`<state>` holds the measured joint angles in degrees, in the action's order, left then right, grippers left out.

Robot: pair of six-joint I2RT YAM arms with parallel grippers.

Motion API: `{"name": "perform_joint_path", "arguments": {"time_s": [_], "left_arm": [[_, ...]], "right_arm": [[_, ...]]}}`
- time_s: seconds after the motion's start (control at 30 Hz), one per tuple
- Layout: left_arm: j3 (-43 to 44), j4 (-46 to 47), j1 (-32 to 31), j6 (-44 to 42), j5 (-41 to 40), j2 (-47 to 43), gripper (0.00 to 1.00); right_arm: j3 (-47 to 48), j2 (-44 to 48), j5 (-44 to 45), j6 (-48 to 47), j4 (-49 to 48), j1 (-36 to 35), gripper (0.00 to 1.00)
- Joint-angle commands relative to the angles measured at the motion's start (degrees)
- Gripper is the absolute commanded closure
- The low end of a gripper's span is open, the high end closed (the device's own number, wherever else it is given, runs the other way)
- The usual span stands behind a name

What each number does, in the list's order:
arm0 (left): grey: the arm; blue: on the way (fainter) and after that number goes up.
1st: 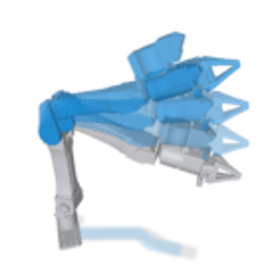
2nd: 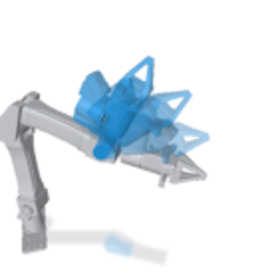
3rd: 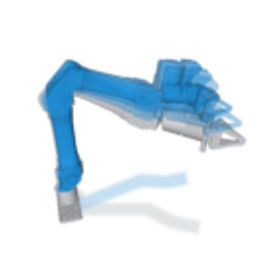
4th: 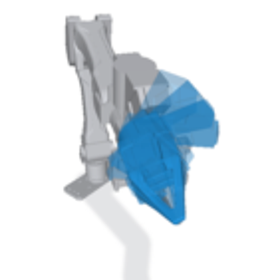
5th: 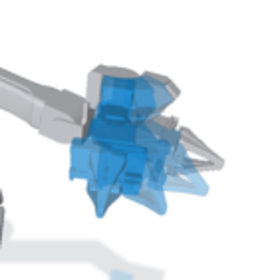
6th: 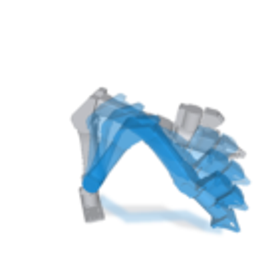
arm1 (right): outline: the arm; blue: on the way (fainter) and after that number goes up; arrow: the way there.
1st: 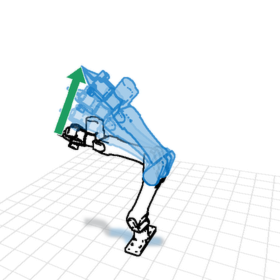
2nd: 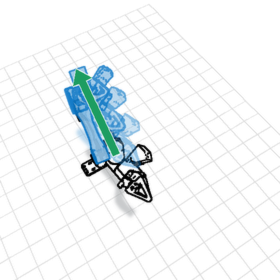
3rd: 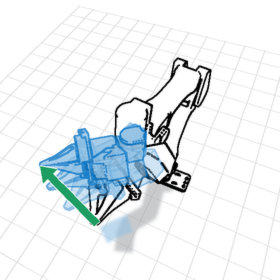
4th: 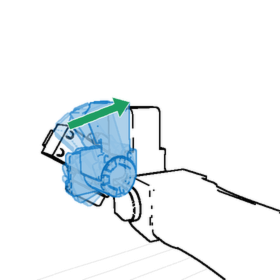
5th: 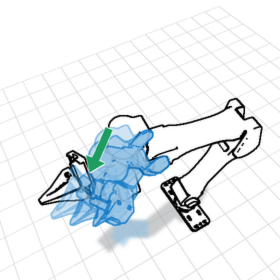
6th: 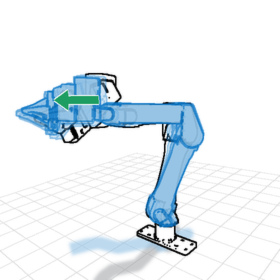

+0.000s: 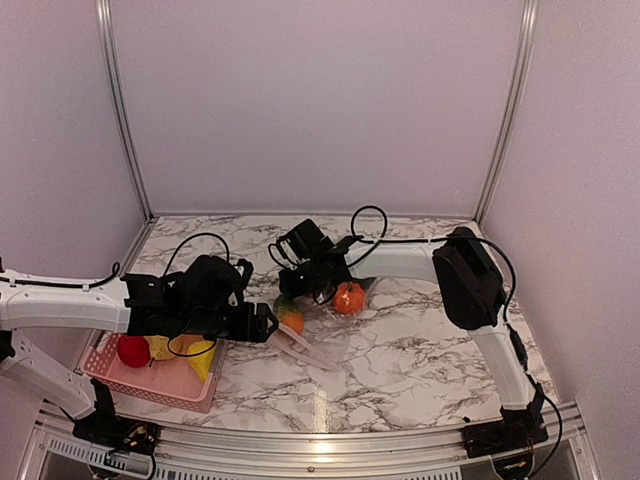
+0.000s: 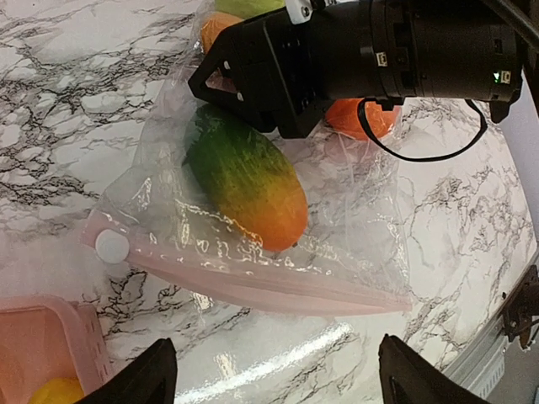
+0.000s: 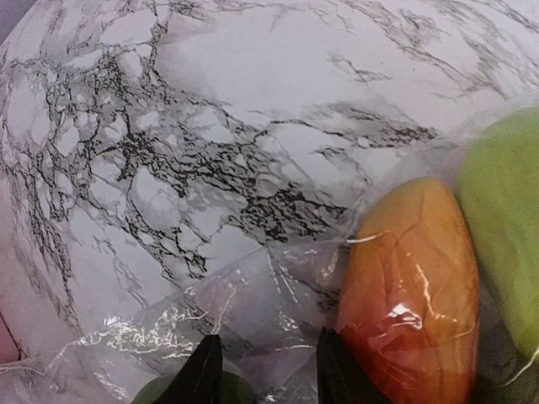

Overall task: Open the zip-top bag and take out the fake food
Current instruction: Pick up the fake fruit from the zipper food storage bag.

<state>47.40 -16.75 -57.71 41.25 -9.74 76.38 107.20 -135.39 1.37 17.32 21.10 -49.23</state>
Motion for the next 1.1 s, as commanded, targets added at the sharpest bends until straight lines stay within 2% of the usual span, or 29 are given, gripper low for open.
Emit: {"name": "perform_joint_path", "arguments": {"time_s": [0.0, 0.17, 0.4, 0.8, 1.07], "left_arm": [[0.5, 2.6, -1.5, -1.1, 0.4, 1.2, 0.21], [-0.1, 5.3, -2.5, -1.1, 1.1, 3.5, 0.4], [0.6, 8.3, -3.0, -0.6, 1.4, 7.6, 0.55], [2.3, 11.1, -3.1, 2.7, 0.3, 14.6, 0.65], [0.9, 11.7, -3.1, 3.4, 0.7, 14.8, 0.67]], "right_arm": [[-1.2, 2.2, 0.0, 0.0, 3.2, 0.0, 0.63], [-1.3, 4.0, 0.5, -0.1, 4.4, -1.0, 0.63], [-3.9, 7.6, 2.0, 0.5, 4.8, -1.8, 0.63], [-6.1, 10.2, 1.5, 0.7, 5.5, -2.8, 0.63], [-7.2, 8.9, 0.1, 1.2, 4.1, -3.1, 0.64]]}}
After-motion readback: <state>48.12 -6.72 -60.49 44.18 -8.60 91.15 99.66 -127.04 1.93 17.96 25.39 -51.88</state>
